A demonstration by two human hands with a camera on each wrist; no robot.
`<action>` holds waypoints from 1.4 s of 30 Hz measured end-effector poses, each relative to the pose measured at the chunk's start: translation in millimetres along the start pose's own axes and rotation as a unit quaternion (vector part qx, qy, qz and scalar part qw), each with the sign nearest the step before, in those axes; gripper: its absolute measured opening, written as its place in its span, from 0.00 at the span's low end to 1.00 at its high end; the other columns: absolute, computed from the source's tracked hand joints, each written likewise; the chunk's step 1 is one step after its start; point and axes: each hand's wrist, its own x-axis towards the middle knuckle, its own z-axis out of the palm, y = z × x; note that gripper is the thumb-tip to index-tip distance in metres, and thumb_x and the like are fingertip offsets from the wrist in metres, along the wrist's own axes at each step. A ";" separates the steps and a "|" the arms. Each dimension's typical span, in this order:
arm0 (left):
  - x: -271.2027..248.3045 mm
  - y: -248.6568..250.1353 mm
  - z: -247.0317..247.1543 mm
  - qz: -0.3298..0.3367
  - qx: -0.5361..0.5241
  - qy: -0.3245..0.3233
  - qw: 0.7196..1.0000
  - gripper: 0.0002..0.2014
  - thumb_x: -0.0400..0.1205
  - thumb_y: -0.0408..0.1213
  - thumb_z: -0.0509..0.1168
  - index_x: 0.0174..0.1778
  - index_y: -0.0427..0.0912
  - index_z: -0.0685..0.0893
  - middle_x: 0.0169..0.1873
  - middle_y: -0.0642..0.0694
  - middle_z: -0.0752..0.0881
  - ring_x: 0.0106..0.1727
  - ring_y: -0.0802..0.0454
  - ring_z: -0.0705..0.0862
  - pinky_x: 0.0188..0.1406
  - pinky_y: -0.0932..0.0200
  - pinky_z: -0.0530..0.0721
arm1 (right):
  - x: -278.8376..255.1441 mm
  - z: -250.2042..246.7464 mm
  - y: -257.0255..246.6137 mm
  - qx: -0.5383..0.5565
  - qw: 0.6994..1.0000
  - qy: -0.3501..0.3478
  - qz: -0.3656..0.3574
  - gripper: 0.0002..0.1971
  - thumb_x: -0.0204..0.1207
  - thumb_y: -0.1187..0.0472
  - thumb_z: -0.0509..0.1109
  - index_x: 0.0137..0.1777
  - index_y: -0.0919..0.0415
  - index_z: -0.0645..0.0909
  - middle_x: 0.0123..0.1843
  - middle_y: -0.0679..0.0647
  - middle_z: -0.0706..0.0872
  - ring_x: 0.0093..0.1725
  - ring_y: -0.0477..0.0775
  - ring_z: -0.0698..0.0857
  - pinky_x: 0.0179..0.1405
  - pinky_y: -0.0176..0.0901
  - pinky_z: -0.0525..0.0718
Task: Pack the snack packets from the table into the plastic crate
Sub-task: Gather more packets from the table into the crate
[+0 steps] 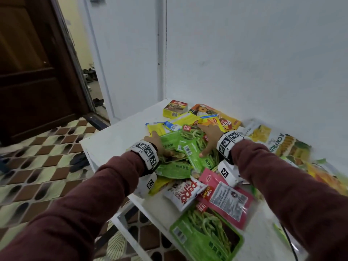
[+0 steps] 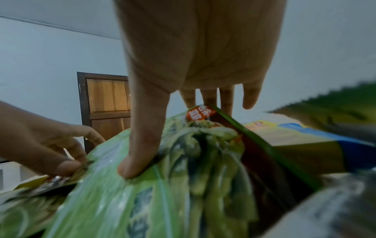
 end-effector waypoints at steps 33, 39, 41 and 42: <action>9.1 -2.2 -40.9 0.120 -0.466 -0.177 0.859 0.09 0.79 0.18 0.61 0.49 0.34 0.79 0.45 0.39 0.84 0.41 0.46 0.84 0.34 0.57 0.87 | -37.1 -56.7 31.6 0.208 0.954 0.210 0.039 0.14 0.67 0.61 0.78 0.49 0.68 0.86 0.49 0.66 0.89 0.49 0.61 0.87 0.50 0.49 0.83; 18.3 2.3 -58.3 0.149 -0.516 -0.071 0.841 0.17 0.77 0.19 0.63 0.59 0.38 0.76 0.41 0.41 0.83 0.31 0.49 0.85 0.27 0.56 0.85 | -72.1 -69.2 34.6 0.322 0.912 0.248 0.051 0.16 0.67 0.68 0.78 0.55 0.67 0.84 0.49 0.60 0.87 0.38 0.50 0.84 0.47 0.40 0.84; 19.1 3.3 -67.1 0.164 -0.529 -0.065 0.830 0.15 0.78 0.20 0.63 0.57 0.40 0.76 0.41 0.40 0.84 0.27 0.51 0.86 0.23 0.57 0.85 | -88.4 -74.0 32.2 0.334 0.911 0.236 0.057 0.18 0.67 0.70 0.77 0.57 0.68 0.83 0.49 0.60 0.86 0.36 0.46 0.82 0.47 0.37 0.82; 17.3 3.6 -71.7 0.175 -0.539 -0.075 0.821 0.13 0.79 0.20 0.62 0.55 0.39 0.77 0.39 0.41 0.85 0.25 0.52 0.87 0.21 0.58 0.86 | -97.6 -75.8 29.9 0.328 0.915 0.225 0.068 0.18 0.67 0.69 0.78 0.58 0.68 0.82 0.49 0.60 0.86 0.38 0.50 0.83 0.51 0.40 0.82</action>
